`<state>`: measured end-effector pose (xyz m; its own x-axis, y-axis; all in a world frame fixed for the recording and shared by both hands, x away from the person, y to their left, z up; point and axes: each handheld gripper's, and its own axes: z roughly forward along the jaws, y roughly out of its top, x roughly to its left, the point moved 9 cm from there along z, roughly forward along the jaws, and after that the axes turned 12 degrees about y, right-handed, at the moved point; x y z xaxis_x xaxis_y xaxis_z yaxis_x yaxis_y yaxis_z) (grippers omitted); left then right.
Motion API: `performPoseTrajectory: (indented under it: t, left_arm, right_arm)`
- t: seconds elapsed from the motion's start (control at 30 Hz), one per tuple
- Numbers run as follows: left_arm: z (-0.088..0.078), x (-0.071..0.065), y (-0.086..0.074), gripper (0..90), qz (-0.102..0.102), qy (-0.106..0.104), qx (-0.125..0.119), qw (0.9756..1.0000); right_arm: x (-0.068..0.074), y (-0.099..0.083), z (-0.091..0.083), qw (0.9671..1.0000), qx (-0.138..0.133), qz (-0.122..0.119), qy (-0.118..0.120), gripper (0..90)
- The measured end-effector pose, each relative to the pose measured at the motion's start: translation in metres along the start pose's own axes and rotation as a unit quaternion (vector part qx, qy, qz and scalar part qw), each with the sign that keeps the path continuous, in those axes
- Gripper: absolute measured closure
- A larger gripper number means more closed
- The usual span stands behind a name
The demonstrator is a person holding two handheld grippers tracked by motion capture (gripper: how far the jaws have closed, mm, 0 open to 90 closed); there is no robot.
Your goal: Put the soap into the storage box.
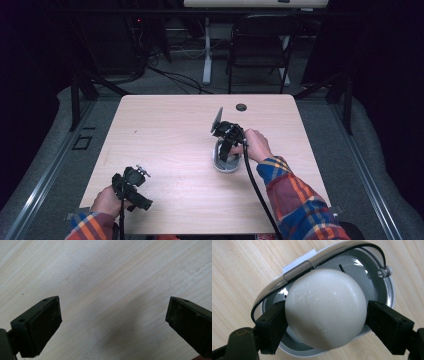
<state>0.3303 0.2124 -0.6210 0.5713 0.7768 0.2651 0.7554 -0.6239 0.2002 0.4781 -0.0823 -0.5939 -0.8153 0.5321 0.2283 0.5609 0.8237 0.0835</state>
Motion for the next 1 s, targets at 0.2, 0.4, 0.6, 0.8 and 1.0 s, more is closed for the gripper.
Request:
performPoseTrajectory:
  t: [0.2,0.4,0.6,0.8,1.0]
  left_arm:
    - [0.0,0.0,0.0,0.0,0.0,0.0,0.0,1.0]
    - [0.0,0.0,0.0,0.0,0.0,0.0,0.0,1.0]
    - [0.0,0.0,0.0,0.0,0.0,0.0,0.0,1.0]
    - [0.0,0.0,0.0,0.0,0.0,0.001,0.001,1.0]
    - [0.0,0.0,0.0,0.0,0.001,0.003,0.001,1.0]
  right_arm:
    - [0.001,-0.002,-0.004,1.0,-0.005,0.001,-0.003,15.9]
    - [0.004,-0.006,-0.012,0.9999,-0.016,0.0,-0.001,14.2]
    - [0.007,-0.013,-0.021,0.9997,-0.024,-0.005,0.002,10.3]
    - [0.009,-0.025,-0.032,0.9994,-0.033,-0.007,-0.005,5.2]
    - [0.008,-0.042,-0.042,0.9989,-0.047,0.002,-0.008,4.1]
